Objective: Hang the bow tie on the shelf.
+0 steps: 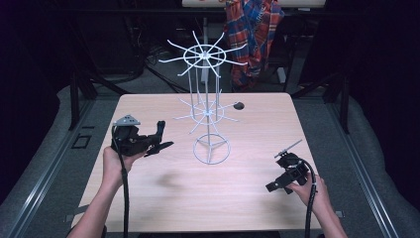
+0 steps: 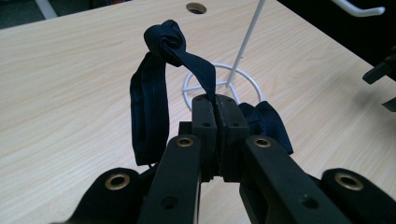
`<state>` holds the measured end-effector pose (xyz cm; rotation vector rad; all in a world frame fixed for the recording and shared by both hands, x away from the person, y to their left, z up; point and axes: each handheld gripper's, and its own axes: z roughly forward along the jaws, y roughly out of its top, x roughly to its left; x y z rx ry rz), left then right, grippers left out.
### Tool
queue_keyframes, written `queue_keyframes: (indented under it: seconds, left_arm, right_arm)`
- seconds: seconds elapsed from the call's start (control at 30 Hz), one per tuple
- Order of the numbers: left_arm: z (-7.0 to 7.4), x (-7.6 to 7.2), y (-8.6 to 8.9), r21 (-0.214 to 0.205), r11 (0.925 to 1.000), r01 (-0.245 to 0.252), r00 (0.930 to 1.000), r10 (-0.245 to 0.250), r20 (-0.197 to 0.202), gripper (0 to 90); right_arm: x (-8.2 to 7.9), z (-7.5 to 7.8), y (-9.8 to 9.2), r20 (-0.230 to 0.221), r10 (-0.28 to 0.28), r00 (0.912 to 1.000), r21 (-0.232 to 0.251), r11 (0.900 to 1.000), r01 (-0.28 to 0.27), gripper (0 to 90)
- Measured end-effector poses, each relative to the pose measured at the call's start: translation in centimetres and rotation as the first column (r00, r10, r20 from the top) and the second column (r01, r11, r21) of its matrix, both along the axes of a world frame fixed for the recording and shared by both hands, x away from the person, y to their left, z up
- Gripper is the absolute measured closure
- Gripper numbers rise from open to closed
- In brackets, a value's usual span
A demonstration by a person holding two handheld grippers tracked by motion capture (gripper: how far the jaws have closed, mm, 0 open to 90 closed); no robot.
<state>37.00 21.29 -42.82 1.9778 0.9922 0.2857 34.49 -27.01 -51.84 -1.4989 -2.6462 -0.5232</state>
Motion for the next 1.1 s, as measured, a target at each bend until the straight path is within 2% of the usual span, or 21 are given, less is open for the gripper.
queue_keyframes:
  seconds: [0.03,0.07,0.13,0.23,0.27,0.33,0.6,0.63,0.73,0.9,0.93,1.0,1.03,1.07,1.1]
  left_arm:
    - [0.3,0.1,-0.1,-0.01,0.9999,0.003,1.0,-0.002,0.008,87.6]
    - [0.5,0.1,-0.2,-0.011,0.9999,0.006,0.9999,-0.006,0.012,87.6]
    - [0.9,0.1,-0.5,-0.012,0.9999,0.01,0.9996,-0.01,0.027,87.6]
    - [1.5,0.1,-0.9,-0.012,0.9997,0.02,0.9982,-0.019,0.056,87.6]
    - [1.6,0.2,-0.9,-0.017,0.9996,0.021,0.9978,-0.02,0.063,87.6]
    - [1.9,0.3,-0.9,-0.018,0.9996,0.021,0.9971,-0.019,0.074,87.7]
    - [2.0,1.5,-1.9,-0.009,0.999,0.045,0.9957,-0.044,0.082,87.7]
    - [2.1,1.6,-2.2,-0.008,0.9988,0.049,0.9949,-0.048,0.088,87.7]
    - [2.2,1.6,-2.6,0.003,0.9977,0.067,0.9929,-0.067,0.098,87.7]
    - [2.2,2.0,-3.2,-0.008,0.9961,0.088,0.9917,-0.087,0.095,87.7]
    - [2.1,2.1,-3.6,-0.008,0.9955,0.094,0.9914,-0.093,0.092,87.7]
    - [2.0,2.0,-3.9,0.006,0.9948,0.101,0.9902,-0.101,0.096,87.7]
    - [1.9,2.0,-4.1,0.022,0.9942,0.105,0.989,-0.107,0.103,87.7]
    - [1.9,2.0,-4.2,0.027,0.9939,0.107,0.9879,-0.109,0.11,87.7]
    - [1.9,2.1,-4.2,0.02,0.994,0.108,0.9879,-0.109,0.11,87.7]
  right_arm:
    - [0.0,-0.1,0.1,0.014,-0.016,0.9998,0.013,0.9998,0.016,12.8]
    - [0.2,0.1,0.0,0.0,0.015,0.9999,-0.004,0.9999,-0.015,12.7]
    - [0.0,0.0,0.3,-0.002,-0.002,1.0,0.013,0.9999,0.002,12.8]
    - [0.0,0.1,0.1,-0.003,0.006,1.0,-0.015,0.9999,-0.006,12.8]
    - [0.0,0.1,0.1,-0.006,0.003,1.0,-0.001,1.0,-0.003,12.8]
    - [0.1,0.0,0.1,-0.006,0.006,1.0,-0.011,0.9999,-0.006,12.8]
    - [0.2,-0.2,-0.2,-0.016,0.001,0.9999,-0.009,1.0,-0.001,12.8]
    - [0.0,-0.3,-0.1,-0.012,-0.015,0.9998,0.008,0.9999,0.015,12.8]
    - [-0.1,-0.1,-0.2,-0.016,0.002,0.9999,-0.016,0.9999,-0.003,12.8]
    - [0.0,-0.1,-0.3,-0.016,0.002,0.9999,-0.014,0.9999,-0.003,12.8]
    - [-0.2,-0.5,-0.3,-0.01,-0.033,0.9994,0.018,0.9993,0.033,12.8]
    - [-0.2,-0.6,-0.3,-0.009,-0.038,0.9992,0.02,0.9991,0.038,12.8]
    - [-0.1,-0.5,-0.3,-0.012,-0.028,0.9995,-0.006,0.9996,0.028,12.8]
    - [-0.1,-0.4,-0.2,-0.016,-0.019,0.9997,-0.005,0.9998,0.019,12.8]
    - [-0.1,-0.1,-0.1,-0.015,0.003,0.9999,-0.019,0.9998,-0.003,12.8]
